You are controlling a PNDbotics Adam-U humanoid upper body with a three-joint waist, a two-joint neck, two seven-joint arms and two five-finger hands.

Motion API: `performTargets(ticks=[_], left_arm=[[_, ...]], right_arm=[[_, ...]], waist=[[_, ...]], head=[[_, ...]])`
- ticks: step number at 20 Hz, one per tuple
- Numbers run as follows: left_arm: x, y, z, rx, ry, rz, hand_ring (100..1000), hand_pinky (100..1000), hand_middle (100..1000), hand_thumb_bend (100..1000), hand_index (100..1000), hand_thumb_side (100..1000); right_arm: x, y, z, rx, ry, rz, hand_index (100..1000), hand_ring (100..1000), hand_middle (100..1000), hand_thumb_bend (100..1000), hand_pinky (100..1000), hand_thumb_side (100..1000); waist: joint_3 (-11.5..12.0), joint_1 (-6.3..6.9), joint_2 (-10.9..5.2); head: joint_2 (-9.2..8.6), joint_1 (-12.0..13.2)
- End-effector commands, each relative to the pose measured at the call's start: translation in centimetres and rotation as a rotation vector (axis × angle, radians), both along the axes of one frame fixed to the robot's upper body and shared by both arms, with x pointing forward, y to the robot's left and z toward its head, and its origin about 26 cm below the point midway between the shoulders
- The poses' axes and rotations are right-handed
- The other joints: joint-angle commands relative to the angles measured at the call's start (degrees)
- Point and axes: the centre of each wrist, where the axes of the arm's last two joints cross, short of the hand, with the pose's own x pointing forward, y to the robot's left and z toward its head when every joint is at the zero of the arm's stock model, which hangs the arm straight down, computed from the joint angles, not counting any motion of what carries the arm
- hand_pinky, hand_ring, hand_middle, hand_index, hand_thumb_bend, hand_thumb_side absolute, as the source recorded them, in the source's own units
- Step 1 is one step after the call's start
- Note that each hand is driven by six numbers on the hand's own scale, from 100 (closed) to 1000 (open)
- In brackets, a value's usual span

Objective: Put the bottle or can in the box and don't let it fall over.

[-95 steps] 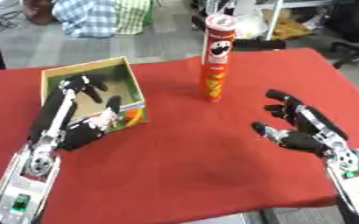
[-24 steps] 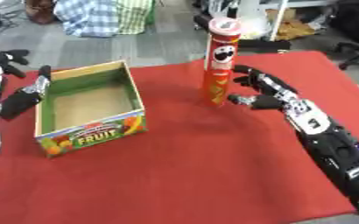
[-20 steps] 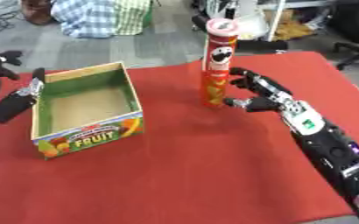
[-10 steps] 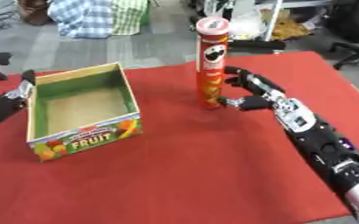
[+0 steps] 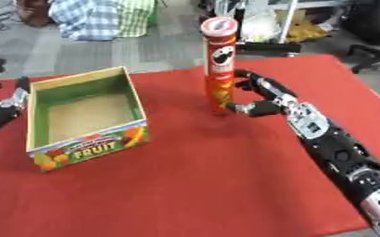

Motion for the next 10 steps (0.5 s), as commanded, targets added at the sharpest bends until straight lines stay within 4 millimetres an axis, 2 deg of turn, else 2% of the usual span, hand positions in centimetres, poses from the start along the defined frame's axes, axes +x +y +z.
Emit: performTargets(ticks=[1, 10], left_arm=[[0.14, 0.74, 2.0, -0.004, -0.049, 0.009, 646, 787, 728, 248, 884, 755], [0.55, 0.58, 2.13, 0.005, -0.031, -0.002, 651, 789, 736, 244, 893, 759]], right_arm=[[0.32, -0.82, 2.42, -0.013, -0.052, -0.015, 983, 895, 953, 479, 942, 341], [0.27, -1.09, 2.15, 0.005, -0.035, -0.072, 979, 895, 950, 495, 943, 361]], waist=[[0.2, 0.33, 0.31], [0.1, 0.29, 0.45]], head=[[-0.57, -0.5], [-0.79, -0.9]])
